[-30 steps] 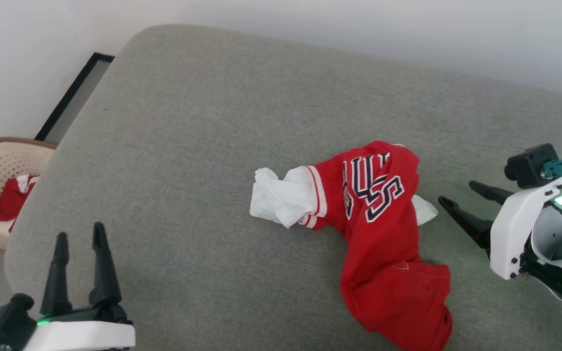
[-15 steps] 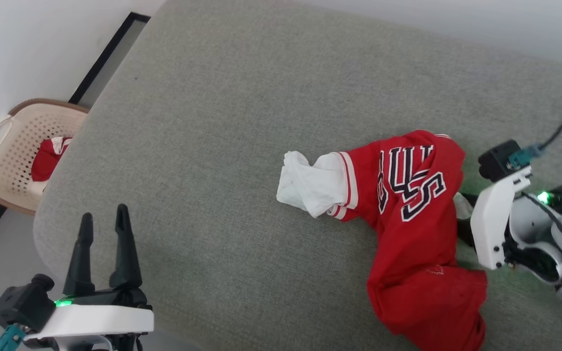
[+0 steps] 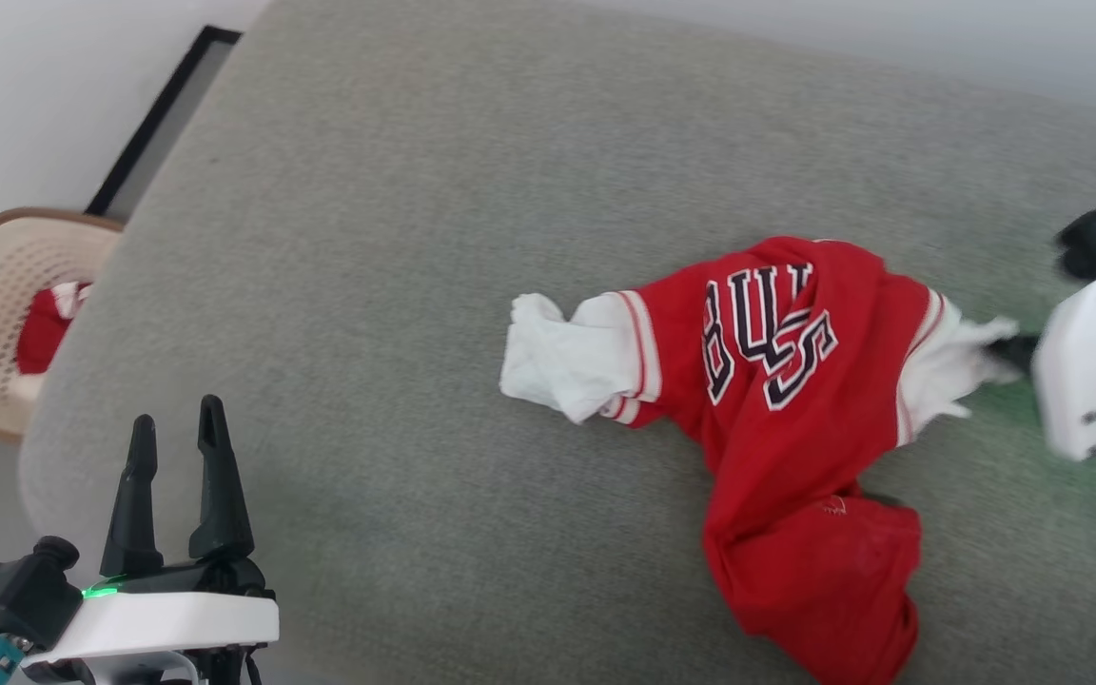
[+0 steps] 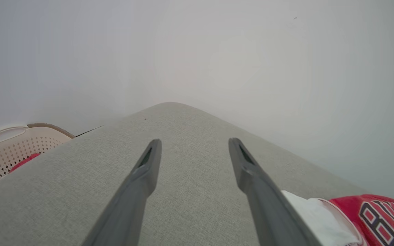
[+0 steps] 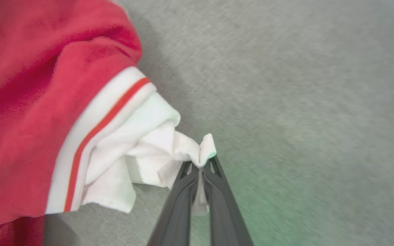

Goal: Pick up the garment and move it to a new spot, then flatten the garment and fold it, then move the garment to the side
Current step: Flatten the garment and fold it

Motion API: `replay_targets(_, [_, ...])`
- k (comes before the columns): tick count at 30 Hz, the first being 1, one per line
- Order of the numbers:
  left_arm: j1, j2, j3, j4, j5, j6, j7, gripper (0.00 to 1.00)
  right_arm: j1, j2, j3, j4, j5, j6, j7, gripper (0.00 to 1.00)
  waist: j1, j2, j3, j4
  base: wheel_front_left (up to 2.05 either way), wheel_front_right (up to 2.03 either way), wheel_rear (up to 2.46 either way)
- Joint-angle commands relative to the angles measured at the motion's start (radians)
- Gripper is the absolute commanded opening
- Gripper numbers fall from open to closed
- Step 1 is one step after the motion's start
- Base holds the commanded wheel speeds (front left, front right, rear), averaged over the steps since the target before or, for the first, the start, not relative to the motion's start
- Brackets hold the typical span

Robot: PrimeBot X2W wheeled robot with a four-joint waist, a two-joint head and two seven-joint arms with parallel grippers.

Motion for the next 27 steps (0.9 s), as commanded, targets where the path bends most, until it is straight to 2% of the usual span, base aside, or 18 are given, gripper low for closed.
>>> replay_targets(1, [-0.002, 0.001, 0.001, -0.005, 0.003, -0.004, -0.005, 1.0, -0.013, -0.016, -0.013, -0.014, 0.015, -0.004, 0.008, 0.0, 0.0, -0.0001, -0.004, -0.025, 0.0, 0.0, 0.0])
replay_targets(7, [-0.019, 0.002, -0.001, -0.011, 0.007, -0.004, -0.005, 1.0, -0.005, -0.146, -0.087, -0.013, 0.019, -0.003, 0.009, 0.0, 0.0, -0.0001, 0.002, -0.066, 0.0, 0.0, 0.0])
replay_targets(12, [-0.034, 0.002, -0.014, -0.005, 0.011, -0.004, -0.005, 1.0, 0.023, -0.188, -0.15, 0.071, 0.009, -0.003, -0.017, 0.0, 0.0, -0.0001, 0.017, -0.076, 0.0, 0.0, 0.0])
replay_targets(14, [-0.039, 0.001, -0.017, -0.002, 0.009, -0.004, -0.005, 1.0, 0.036, -0.179, -0.168, 0.118, -0.005, -0.003, -0.024, 0.0, 0.0, -0.0001, 0.022, -0.076, 0.0, 0.0, 0.0])
replay_targets(19, [-0.047, 0.002, -0.025, 0.006, 0.015, -0.004, -0.005, 1.0, 0.041, -0.107, -0.207, 0.225, -0.023, -0.003, -0.077, 0.0, 0.0, -0.0001, 0.028, -0.077, 0.0, 0.0, 0.0])
replay_targets(20, [-0.047, 0.002, -0.027, 0.007, 0.014, -0.004, -0.005, 1.0, 0.038, -0.093, -0.208, 0.243, -0.033, -0.003, -0.086, 0.38, 0.0, -0.0001, 0.027, -0.077, 0.0, 0.0, 0.0])
replay_targets(21, [-0.047, 0.001, -0.031, 0.01, 0.014, -0.004, -0.005, 1.0, 0.034, -0.08, -0.208, 0.253, -0.043, -0.003, -0.099, 1.0, 0.0, -0.0001, 0.026, -0.078, 0.0, 0.0, 0.0])
replay_targets(27, [-0.056, 0.053, -0.075, 0.054, -0.007, -0.004, -0.005, 1.0, 0.023, -0.036, -0.211, 0.266, -0.062, -0.003, -0.143, 1.0, 0.0, -0.0001, -0.005, -0.097, 0.0, 0.0, 0.0])
